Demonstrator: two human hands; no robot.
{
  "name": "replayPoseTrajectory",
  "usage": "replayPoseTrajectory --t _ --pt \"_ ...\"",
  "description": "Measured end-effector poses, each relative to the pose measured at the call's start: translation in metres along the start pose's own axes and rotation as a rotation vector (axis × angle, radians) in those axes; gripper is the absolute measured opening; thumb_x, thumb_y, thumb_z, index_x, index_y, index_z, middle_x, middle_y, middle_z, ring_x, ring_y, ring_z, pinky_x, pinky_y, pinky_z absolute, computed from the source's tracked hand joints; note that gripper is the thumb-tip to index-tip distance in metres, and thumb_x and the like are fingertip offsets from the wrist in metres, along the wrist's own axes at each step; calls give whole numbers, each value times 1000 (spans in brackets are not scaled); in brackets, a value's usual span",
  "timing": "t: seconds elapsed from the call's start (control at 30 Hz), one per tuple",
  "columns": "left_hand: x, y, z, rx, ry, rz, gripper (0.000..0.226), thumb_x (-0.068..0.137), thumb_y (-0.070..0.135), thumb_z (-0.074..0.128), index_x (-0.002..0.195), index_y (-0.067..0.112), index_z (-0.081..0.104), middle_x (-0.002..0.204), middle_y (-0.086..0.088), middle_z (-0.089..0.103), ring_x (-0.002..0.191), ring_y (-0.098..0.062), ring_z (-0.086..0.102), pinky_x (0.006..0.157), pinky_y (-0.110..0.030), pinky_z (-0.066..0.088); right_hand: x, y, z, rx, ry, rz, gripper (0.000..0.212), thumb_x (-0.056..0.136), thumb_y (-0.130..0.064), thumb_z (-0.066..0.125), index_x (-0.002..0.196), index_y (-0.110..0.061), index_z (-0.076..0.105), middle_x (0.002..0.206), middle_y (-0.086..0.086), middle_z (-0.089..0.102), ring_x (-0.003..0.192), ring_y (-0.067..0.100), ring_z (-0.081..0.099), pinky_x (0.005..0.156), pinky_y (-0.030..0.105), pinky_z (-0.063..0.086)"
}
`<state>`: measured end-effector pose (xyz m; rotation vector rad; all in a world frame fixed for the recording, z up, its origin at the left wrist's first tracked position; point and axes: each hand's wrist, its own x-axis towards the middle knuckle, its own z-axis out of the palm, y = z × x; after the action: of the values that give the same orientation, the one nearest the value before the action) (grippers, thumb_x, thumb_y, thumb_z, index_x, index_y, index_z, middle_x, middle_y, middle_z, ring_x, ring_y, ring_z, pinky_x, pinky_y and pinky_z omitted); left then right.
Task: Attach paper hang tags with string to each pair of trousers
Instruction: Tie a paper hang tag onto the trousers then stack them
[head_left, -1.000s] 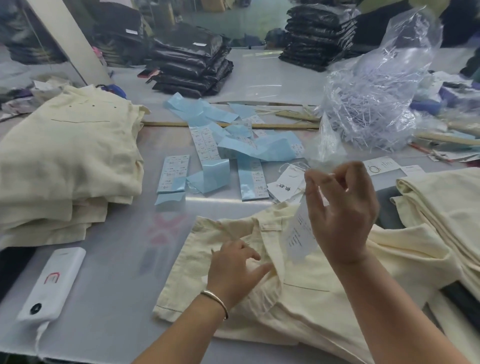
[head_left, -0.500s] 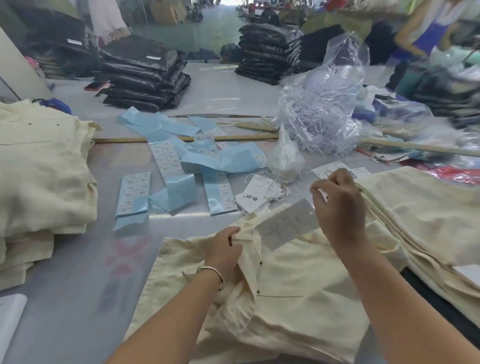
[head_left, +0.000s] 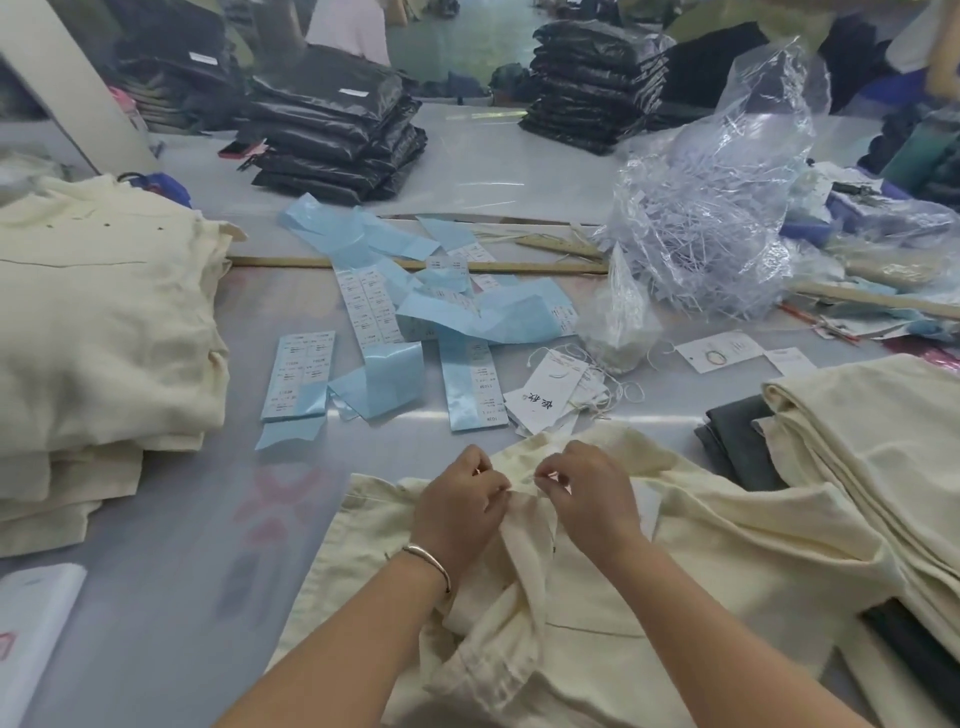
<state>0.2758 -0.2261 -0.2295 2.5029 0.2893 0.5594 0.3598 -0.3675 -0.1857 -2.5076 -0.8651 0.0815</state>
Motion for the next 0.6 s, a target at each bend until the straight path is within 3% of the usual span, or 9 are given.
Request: replayPoseTrajectory --t 0.07,0.17,0.3,0.37,0.5,0.6 --pt "-3 1 -2 78 55 126 11 77 18 64 68 12 69 75 -3 56 54 -21 54 44 -26 42 5 2 9 33 -62 22 10 88 -24 65 91 -23 74 80 -5 54 89 20 55 84 34 40" --pt "-4 0 -2 138 160 228 19 81 21 55 70 15 69 69 -1 56 53 -19 54 45 -26 39 14 3 13 33 -158 -41 9 85 -22 67 88 -24 75 78 -4 57 85 18 54 81 32 39" --pt "-6 -2 2 127 183 238 14 84 16 57 79 15 70 68 -2 59 55 -23 58 45 -32 46 28 9 6 140 -314 -87 6 81 -18 71 82 -24 75 68 -15 53 67 1 51 72 24 37" --pt "-6 -3 2 122 204 257 10 84 15 58 81 15 67 70 -2 60 54 -24 58 42 -31 44 37 10 -1 165 -455 -87 15 81 -18 71 74 -31 70 64 -18 56 61 -5 50 68 20 36" --pt "-5 -4 5 114 240 272 13 84 11 66 72 14 69 69 0 62 57 -20 60 46 -31 46 57 9 -7 86 -677 -99 16 79 -15 69 76 -30 72 54 -24 56 57 -5 48 62 14 37" --pt "-12 -1 4 78 239 196 10 75 10 78 68 13 72 62 1 65 57 -17 62 52 -28 48 60 8 -5 230 -770 -3 19 75 -8 70 67 -25 73 51 -17 55 51 -1 46 51 11 37"
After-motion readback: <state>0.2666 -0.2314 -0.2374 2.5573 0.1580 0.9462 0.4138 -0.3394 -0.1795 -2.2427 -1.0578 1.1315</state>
